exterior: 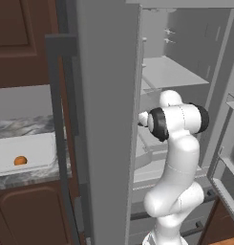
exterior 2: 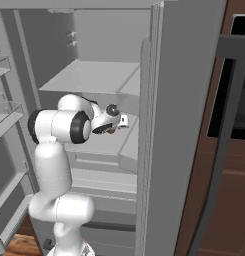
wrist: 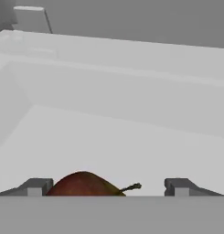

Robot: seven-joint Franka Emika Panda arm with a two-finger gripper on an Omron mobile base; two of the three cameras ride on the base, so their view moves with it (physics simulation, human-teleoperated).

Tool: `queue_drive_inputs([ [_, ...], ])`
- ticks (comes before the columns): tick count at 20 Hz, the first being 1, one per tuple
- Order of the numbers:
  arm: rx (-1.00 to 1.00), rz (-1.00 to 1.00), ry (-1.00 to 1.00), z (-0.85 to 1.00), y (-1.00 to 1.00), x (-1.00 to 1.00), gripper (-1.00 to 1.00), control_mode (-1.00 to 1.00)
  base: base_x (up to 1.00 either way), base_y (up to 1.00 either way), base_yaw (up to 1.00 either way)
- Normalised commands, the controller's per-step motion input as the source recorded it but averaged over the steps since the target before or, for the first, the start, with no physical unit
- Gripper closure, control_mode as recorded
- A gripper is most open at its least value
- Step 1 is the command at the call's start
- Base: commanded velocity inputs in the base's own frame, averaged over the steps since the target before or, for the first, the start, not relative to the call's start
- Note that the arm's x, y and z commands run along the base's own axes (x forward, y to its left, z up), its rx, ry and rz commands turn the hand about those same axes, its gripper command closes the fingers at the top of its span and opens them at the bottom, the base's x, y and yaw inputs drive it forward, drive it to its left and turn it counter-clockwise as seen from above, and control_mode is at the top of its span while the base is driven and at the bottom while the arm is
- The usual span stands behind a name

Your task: Pick the tangerine and apple from the fridge and place them inside the tupperware on the counter.

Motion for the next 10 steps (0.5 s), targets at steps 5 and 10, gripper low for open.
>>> queue_drive_inputs([
  [5, -0.04, -0.06, 0.12, -1.0, 0.12, -0.31, 1.0, -1.0, 0.0, 0.0, 0.0],
  [10, 0.0, -0.11, 0.02, -0.79, 0.0, -0.73, 1.0, -1.0, 0.0, 0.0, 0.0],
])
